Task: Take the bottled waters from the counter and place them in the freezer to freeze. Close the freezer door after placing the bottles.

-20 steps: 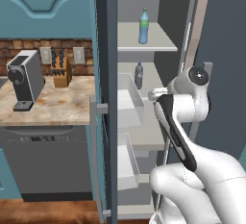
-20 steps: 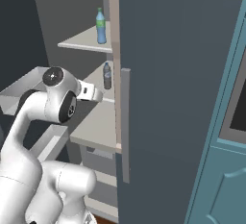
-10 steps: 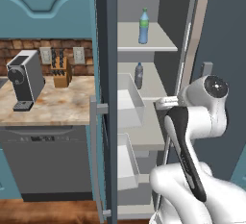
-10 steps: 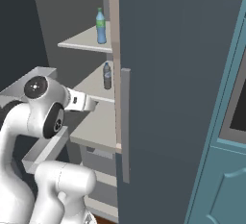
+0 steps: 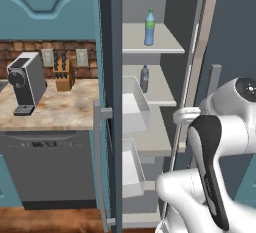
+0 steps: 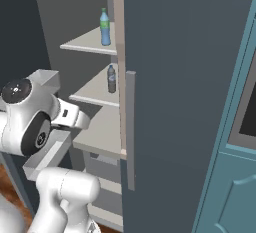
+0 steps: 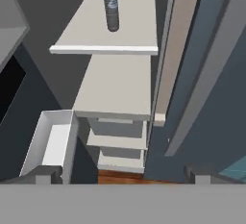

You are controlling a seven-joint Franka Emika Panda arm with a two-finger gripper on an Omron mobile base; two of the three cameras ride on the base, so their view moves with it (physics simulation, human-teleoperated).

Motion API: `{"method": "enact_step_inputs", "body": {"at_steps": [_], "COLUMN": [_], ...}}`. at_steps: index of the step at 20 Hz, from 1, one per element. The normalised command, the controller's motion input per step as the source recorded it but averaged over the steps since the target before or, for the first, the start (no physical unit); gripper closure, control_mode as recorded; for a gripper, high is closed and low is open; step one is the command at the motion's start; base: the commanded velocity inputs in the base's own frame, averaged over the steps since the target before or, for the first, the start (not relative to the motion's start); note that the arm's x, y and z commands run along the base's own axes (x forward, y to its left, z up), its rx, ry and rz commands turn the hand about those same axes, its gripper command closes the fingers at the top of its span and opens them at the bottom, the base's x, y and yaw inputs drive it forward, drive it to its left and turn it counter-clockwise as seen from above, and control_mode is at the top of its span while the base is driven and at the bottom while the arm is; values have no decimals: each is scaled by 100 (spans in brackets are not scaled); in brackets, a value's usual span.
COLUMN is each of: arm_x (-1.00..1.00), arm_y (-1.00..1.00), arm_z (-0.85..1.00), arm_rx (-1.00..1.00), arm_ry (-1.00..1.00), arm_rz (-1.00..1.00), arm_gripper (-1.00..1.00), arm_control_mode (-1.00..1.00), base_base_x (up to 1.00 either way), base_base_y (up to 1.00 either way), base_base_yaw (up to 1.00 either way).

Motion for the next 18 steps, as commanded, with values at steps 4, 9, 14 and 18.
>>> {"method": "enact_step_inputs", "body": {"at_steps": [4,9,14,18], "arm_x": [-42,-3,-1,-22], "arm_y": [0,0,0,0], "arm_z": [-3,0,0,0], "arm_rx": [3,0,0,0], "arm_ry": [14,2,0,0], "arm_rz": [-7,-1,0,0], "arm_gripper": [-100,-100,-100,-100], "arm_control_mode": [-100,-100,-100,-100], "base_base_x": [0,0,0,0], "base_base_y": [0,0,0,0], "base_base_yaw": [0,0,0,0]}}
